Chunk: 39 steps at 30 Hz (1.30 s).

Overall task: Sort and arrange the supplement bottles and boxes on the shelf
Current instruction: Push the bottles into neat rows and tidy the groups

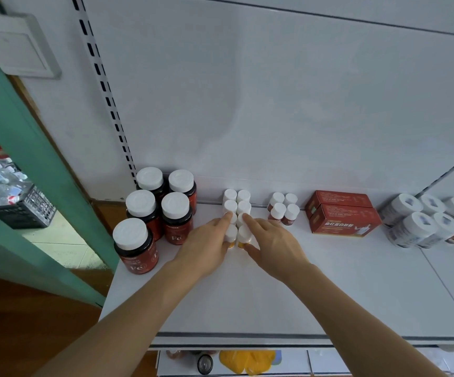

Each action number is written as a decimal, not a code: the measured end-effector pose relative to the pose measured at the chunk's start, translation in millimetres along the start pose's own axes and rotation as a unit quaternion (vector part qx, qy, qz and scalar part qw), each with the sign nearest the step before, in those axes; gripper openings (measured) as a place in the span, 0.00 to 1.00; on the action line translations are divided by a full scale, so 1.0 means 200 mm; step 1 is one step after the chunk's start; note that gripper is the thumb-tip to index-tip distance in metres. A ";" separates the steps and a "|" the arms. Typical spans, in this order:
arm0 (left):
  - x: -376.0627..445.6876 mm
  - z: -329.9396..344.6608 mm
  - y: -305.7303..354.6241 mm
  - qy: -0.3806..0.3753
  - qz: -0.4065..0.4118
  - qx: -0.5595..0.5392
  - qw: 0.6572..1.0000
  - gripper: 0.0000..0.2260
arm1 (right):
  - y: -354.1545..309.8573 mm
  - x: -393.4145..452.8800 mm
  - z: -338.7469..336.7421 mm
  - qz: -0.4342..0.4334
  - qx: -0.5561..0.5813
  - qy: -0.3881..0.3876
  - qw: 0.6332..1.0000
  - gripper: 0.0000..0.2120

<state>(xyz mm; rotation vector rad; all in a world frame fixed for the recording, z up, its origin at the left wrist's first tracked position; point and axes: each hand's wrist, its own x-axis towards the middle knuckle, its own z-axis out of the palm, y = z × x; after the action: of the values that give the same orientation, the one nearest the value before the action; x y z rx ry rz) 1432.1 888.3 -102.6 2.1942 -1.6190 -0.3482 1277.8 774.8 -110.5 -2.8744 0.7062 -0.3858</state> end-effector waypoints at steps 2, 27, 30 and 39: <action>0.00 0.00 0.00 -0.001 0.003 0.006 1.000 0.26 | 0.00 0.00 -0.01 0.003 -0.004 0.002 1.000 0.29; 0.50 0.11 0.43 0.075 0.079 0.176 0.978 0.23 | 0.57 0.05 -0.29 -0.005 -0.129 0.018 0.991 0.21; 0.52 0.12 0.46 0.067 0.060 0.191 0.977 0.21 | 0.61 0.08 -0.26 -0.020 -0.133 0.014 0.991 0.19; 0.55 0.14 0.45 0.062 0.051 0.218 0.973 0.10 | 0.67 0.11 -0.21 -0.037 -0.127 0.009 0.991 0.17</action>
<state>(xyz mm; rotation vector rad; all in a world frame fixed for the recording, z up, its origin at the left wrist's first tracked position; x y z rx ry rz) 1376.1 755.3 -83.7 2.3665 -1.8664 0.1917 1227.4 643.5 -94.4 -3.1484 0.6992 -0.3534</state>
